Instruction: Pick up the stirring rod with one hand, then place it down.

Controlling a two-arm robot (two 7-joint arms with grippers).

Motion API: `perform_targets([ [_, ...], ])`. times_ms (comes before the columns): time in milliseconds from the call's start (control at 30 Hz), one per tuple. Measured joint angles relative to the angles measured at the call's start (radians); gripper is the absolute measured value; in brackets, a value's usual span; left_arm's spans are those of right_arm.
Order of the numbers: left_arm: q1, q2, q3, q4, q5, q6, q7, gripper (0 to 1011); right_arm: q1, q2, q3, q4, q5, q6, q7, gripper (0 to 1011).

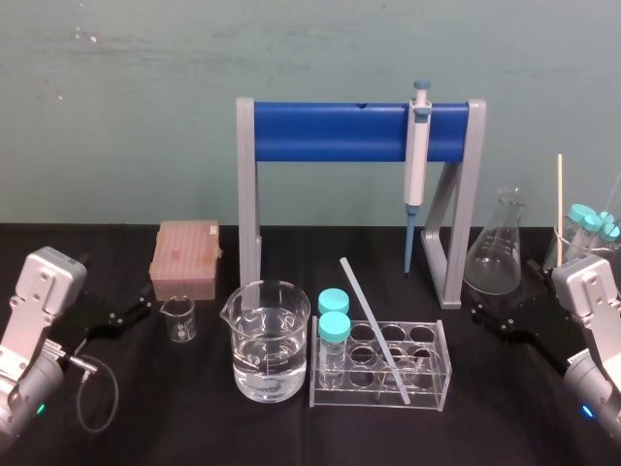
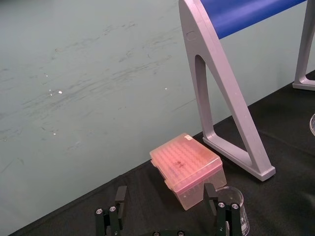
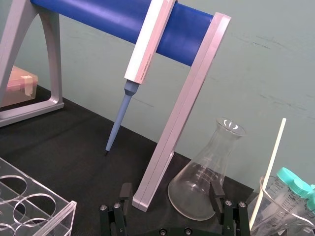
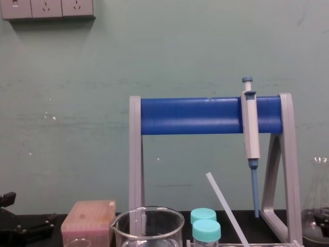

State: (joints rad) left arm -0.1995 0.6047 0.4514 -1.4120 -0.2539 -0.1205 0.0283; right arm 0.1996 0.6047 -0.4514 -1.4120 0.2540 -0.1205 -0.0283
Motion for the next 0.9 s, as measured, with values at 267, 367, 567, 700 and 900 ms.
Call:
perform_targets([
  [267,0.0,0.0,0.0,0.0,0.0,0.0,0.0,1000,-0.002,-0.003,0.01,-0.001,0.004,0.001,0.009,1003],
  [367,0.0,0.0,0.0,0.0,0.0,0.0,0.0,1000,-0.006,-0.005,0.03,-0.017,0.04,0.006,0.046,1003],
  [567,0.0,0.0,0.0,0.0,0.0,0.0,0.0,1000,-0.014,-0.006,0.071,-0.093,0.175,0.055,0.179,1003],
  [700,0.0,0.0,0.0,0.0,0.0,0.0,0.0,1000,-0.012,-0.009,0.08,-0.14,0.243,0.092,0.266,1003],
  [900,0.0,0.0,0.0,0.0,0.0,0.0,0.0,1000,0.006,-0.023,0.069,-0.182,0.311,0.163,0.378,1003],
])
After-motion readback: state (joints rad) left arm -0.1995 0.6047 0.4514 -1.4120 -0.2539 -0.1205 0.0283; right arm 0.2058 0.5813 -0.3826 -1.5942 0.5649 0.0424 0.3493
